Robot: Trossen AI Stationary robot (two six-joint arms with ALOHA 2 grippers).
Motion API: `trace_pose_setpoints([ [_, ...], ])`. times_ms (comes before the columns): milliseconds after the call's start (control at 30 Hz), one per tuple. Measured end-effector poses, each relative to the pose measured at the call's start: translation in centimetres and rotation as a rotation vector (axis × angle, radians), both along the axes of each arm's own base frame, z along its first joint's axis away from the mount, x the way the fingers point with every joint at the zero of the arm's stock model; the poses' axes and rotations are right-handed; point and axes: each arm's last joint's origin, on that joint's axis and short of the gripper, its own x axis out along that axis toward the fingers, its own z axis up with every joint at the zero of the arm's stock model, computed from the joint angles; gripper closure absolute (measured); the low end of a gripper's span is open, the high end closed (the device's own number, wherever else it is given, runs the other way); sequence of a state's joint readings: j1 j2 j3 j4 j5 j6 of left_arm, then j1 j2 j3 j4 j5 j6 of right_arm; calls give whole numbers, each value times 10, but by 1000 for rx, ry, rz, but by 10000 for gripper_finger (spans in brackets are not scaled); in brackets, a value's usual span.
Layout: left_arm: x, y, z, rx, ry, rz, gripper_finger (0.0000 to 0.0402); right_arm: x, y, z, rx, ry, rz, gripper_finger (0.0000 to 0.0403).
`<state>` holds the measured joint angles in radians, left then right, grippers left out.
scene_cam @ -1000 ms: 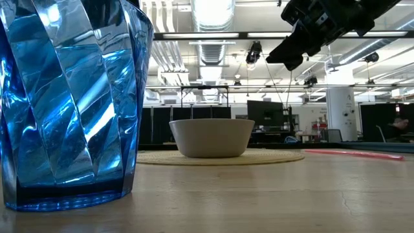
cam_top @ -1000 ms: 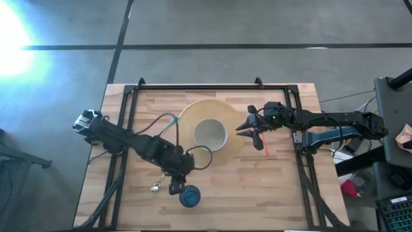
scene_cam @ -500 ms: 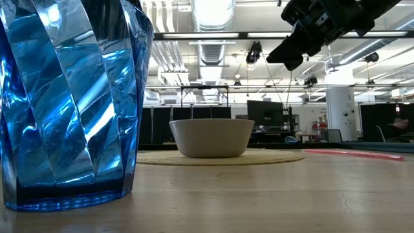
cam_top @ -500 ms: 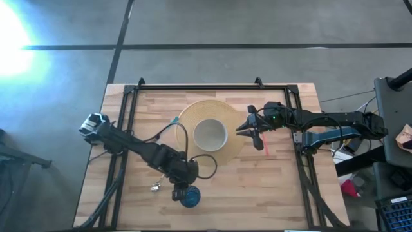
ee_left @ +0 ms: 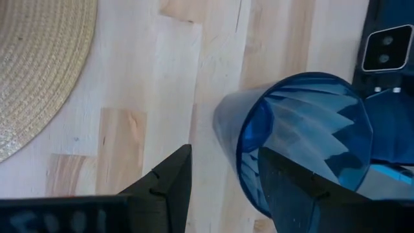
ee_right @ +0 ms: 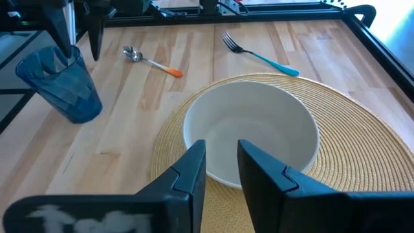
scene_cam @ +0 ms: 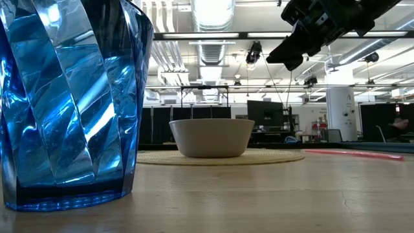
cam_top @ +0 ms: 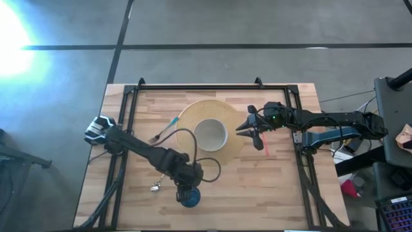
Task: Pick & Place Utensil
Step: Put the blue cup on the mat to the top left of the gray bowl
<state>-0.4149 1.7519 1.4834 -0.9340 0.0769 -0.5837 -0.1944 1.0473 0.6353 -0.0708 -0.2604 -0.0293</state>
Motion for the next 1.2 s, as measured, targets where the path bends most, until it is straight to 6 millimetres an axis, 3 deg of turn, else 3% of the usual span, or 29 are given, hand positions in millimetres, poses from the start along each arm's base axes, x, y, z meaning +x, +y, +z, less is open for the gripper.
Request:
trace_pose_setpoints([
  [300, 5, -2, -12, 13, 31, -1, 234, 0, 0, 0, -4, 0, 2, 335],
  [667, 9, -5, -22, 16, 63, -11, 239, 0, 0, 0, -5, -1, 3, 319],
  [833, 9, -4, -22, 18, 64, -16, 280, 0, 0, 0, -7, -1, 3, 314],
  [1100, 9, -4, -22, 38, 49, -81, 384, 0, 0, 0, -7, -1, 3, 325],
  [1200, 9, -4, -23, 44, 48, -95, 394, 0, 0, 0, -7, -1, 4, 332],
])
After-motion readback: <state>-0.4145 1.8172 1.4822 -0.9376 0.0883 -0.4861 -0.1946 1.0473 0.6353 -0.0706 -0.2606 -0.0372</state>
